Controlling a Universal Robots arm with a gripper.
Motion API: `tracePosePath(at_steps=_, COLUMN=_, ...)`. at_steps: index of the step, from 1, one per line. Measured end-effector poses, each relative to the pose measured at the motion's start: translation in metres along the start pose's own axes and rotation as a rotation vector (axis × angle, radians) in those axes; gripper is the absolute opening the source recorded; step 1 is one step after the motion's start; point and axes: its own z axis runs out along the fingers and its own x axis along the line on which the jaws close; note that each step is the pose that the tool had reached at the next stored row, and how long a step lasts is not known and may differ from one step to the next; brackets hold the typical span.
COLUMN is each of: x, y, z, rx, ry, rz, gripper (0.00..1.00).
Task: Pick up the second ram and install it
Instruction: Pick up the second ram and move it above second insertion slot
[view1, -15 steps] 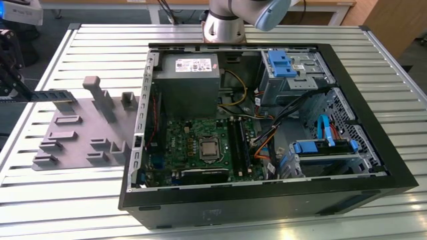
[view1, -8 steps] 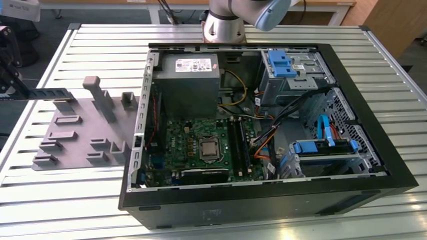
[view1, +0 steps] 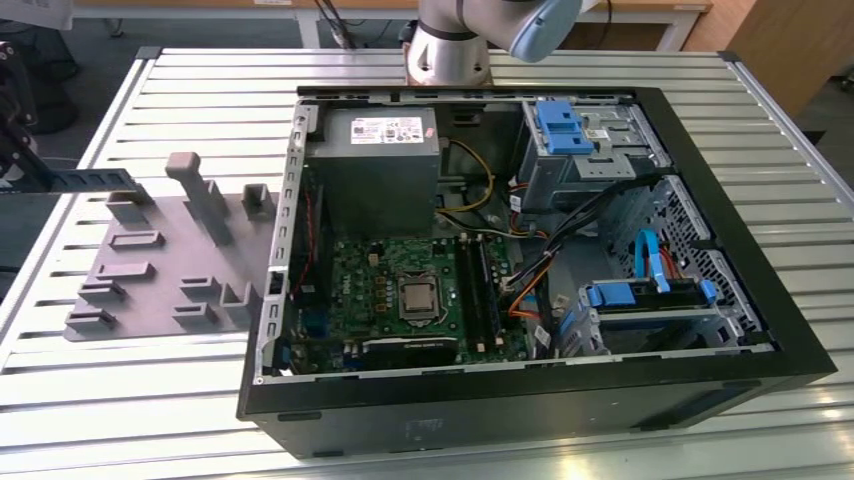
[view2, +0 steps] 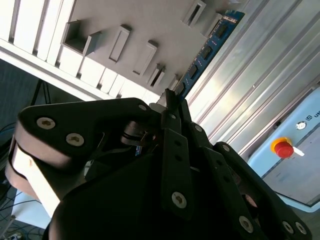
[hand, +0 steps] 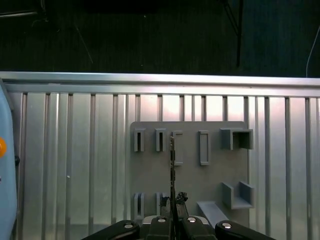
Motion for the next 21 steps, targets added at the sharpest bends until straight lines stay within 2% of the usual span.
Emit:
tracePosePath(at_steps=14, x=-0.0013, y=0.0007, z=-0.0230, rx=0.0001, ry=0.0000, rz=0.000, gripper=0.14)
tracePosePath(at_steps=21, x=-0.0015, y=0.0008, z=-0.0279, rx=0.0001, ry=0.0000, rz=0.000, gripper=0.14)
